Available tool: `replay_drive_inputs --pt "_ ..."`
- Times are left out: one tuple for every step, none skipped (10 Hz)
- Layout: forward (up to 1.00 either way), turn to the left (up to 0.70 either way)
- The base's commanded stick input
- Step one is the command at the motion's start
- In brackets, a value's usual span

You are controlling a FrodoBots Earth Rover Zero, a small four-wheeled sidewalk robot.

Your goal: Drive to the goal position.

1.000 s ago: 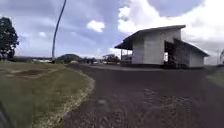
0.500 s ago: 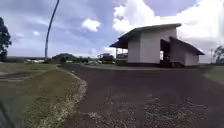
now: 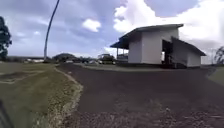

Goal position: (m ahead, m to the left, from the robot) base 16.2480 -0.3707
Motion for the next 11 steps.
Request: replay_drive_inputs --pt "0.70 0.00" --pt "0.70 0.00" --pt "0.70 0.00" --pt "0.70 0.00" --pt "0.70 0.01" --pt "0.70 0.03" --pt "0.70 0.03" --pt "0.70 0.05" --pt "0.70 0.26" --pt "0.70 0.35" --pt "0.70 0.35"
